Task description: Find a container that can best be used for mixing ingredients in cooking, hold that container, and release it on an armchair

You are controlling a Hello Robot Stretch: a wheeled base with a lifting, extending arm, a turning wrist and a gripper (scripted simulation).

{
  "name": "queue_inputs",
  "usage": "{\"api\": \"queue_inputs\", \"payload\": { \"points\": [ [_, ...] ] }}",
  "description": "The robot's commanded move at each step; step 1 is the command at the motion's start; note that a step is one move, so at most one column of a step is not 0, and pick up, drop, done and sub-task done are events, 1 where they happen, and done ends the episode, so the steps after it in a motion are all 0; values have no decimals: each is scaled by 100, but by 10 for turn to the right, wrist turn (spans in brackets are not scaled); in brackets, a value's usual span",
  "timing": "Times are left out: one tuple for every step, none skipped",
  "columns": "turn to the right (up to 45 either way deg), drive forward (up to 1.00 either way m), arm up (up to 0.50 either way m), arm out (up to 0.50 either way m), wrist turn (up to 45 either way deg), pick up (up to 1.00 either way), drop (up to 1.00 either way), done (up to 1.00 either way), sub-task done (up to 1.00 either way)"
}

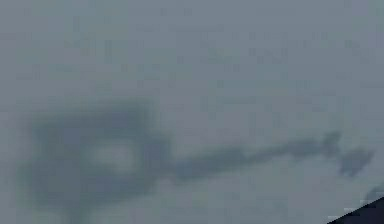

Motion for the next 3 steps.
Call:
{"api": "queue_inputs", "payload": {
  "points": [
    [0,0,-46,0,0,0,0,0,0],
    [0,0,-32,0,0,0,0,0,0],
    [0,0,0,0,0,0,100,0,0]
  ]
}}
